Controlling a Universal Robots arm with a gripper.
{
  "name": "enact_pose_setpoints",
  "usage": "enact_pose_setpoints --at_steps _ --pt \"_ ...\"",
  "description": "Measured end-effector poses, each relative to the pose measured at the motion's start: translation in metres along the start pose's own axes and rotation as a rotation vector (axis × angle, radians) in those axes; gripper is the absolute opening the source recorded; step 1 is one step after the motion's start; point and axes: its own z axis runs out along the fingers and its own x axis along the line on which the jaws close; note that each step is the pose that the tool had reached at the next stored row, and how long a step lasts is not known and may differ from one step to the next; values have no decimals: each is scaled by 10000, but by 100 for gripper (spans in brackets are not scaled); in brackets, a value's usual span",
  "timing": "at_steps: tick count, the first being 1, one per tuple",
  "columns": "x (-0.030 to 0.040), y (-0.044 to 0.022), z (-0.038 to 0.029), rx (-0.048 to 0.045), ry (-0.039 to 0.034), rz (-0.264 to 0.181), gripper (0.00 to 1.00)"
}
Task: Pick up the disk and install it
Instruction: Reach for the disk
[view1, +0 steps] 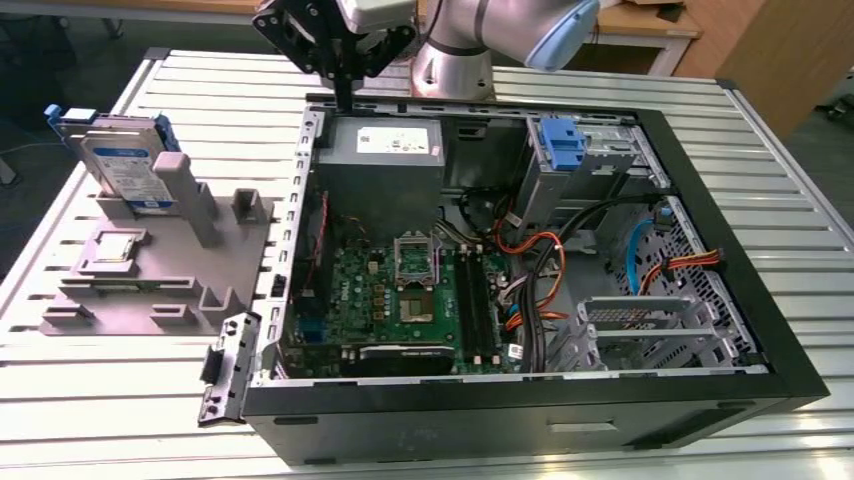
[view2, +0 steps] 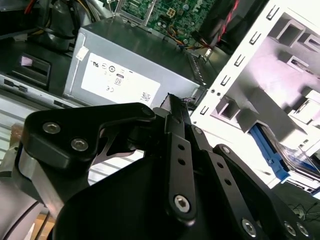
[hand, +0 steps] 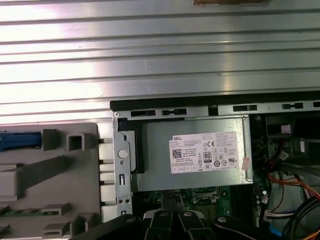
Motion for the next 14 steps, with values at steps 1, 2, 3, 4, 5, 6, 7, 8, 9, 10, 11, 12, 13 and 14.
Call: enact_pose_setpoints --at_steps 1,2,3,4,5,6,7,8,9,10,11,12,13,14 --pt "23 -2 0 0 -1 0 10" --pt "39 -3 0 0 -1 -1 10" --pt "50 -4 1 0 -1 -1 10" --pt "68 -5 1 -1 -1 -1 10" --pt "96 -6 1 -1 -1 0 10" --pt "126 -7 1 -2 -2 1 10" --pt "152 -4 1 -1 -2 1 10" --pt "173 4 2 -1 -1 0 10" --pt "194 20 3 -1 -2 -1 10" --pt "214 37 4 0 -1 -1 10" --pt "232 53 5 -1 -1 1 10" --pt "254 62 6 0 -1 2 10" --pt "286 63 6 0 0 0 10" --pt "326 63 7 0 -1 -1 10"
